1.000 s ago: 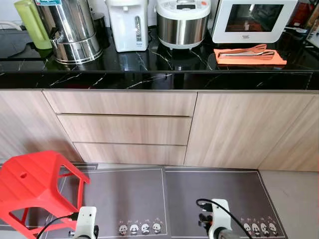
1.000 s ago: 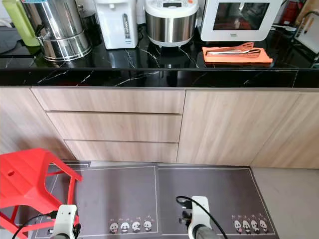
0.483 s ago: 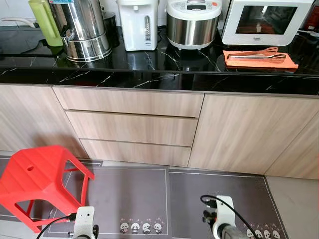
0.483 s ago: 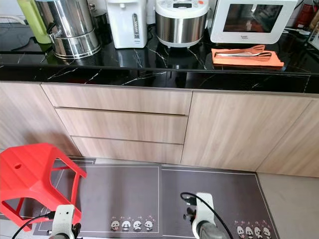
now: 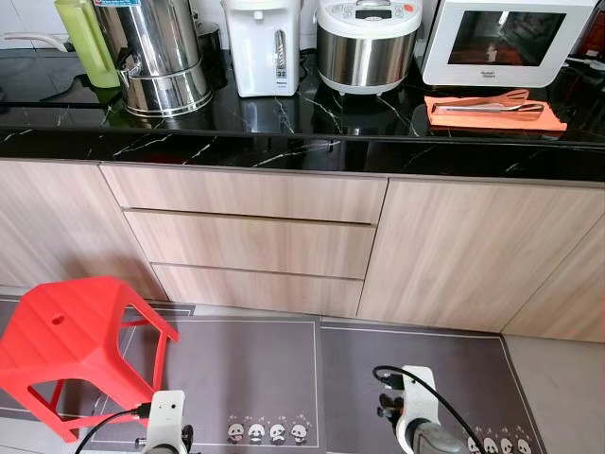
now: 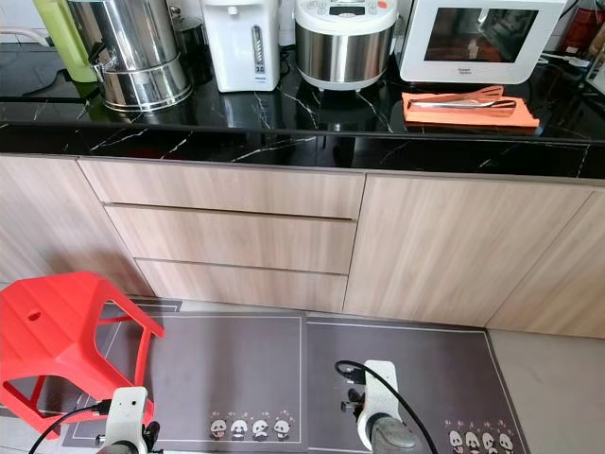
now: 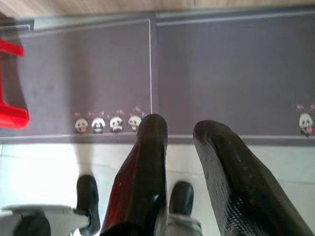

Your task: Kitchen organization

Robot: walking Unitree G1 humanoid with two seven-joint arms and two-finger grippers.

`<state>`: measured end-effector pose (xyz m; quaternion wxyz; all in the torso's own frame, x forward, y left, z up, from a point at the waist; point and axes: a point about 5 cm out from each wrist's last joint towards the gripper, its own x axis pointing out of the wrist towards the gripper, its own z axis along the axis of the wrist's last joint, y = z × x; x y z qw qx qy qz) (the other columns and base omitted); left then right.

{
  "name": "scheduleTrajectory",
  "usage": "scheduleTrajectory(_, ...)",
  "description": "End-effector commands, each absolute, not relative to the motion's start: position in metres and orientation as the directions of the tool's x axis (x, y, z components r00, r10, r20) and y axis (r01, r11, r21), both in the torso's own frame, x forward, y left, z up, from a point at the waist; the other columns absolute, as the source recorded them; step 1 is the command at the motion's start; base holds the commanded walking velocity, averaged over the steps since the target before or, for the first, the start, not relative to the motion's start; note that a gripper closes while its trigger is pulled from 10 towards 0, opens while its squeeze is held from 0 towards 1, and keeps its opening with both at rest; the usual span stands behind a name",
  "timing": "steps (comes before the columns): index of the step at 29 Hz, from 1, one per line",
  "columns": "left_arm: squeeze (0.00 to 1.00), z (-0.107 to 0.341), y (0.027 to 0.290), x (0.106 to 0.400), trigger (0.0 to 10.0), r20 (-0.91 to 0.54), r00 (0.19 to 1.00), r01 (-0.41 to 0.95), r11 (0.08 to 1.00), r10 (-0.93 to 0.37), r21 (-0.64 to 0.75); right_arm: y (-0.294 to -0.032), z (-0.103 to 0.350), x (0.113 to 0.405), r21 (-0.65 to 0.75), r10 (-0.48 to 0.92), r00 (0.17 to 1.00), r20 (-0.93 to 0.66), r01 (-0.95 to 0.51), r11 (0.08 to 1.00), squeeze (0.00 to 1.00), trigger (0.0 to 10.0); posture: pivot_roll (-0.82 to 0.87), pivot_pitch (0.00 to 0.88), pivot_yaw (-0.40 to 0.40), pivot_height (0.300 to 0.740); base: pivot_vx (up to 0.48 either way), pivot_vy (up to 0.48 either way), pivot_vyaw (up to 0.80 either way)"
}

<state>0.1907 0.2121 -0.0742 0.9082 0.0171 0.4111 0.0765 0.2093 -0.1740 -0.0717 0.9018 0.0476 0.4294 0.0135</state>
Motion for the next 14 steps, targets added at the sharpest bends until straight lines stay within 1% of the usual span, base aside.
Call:
scheduleTrajectory(1, 0.0, -0.074, 0.212, 0.19, 10.0, -0.746, 0.647, -0.137, 0.987, 0.156, 0.088, -0.178, -0.075, 0.202, 0.094, 0.061, 0.613, -0.788, 0.022, 0.995, 0.0, 10.0, 0.02, 0.0, -0.008, 0.74, 0.0, 0.0, -0.77)
scheduleTrajectory(7, 0.0, -0.07, 0.214, 0.197, 10.0, -0.726, 0.667, -0.145, 0.985, 0.168, 0.094, -0.179, -0.076, 0.201, 0.088, 0.065, 0.607, -0.792, 0.009, 0.996, 0.0, 10.0, 0.03, 0.0, -0.011, 0.74, 0.0, 0.0, -0.71)
scheduleTrajectory(10, 0.0, -0.068, 0.214, 0.201, 10.0, -0.716, 0.677, -0.119, 0.985, 0.17, 0.121, -0.179, -0.075, 0.202, 0.086, 0.067, 0.606, -0.792, 0.002, 0.996, 0.0, 10.0, 0.03, 0.0, -0.007, 0.74, 0.0, 0.0, -0.69)
scheduleTrajectory(11, 0.0, -0.066, 0.215, 0.203, 10.0, -0.705, 0.687, -0.092, 0.983, 0.176, 0.156, -0.179, -0.075, 0.202, 0.087, 0.068, 0.606, -0.792, 0.002, 0.996, 0.0, 10.0, 0.03, 0.0, -0.004, 0.74, 0.0, -0.48, -0.69)
scheduleTrajectory(14, 0.0, -0.065, 0.217, 0.204, 10.0, -0.701, 0.687, -0.114, 0.981, 0.192, 0.156, -0.178, -0.075, 0.203, 0.089, 0.069, 0.607, -0.792, 0.003, 0.996, 0.0, 10.0, 0.03, 0.0, -0.001, 0.74, 0.0, -0.48, -0.69)
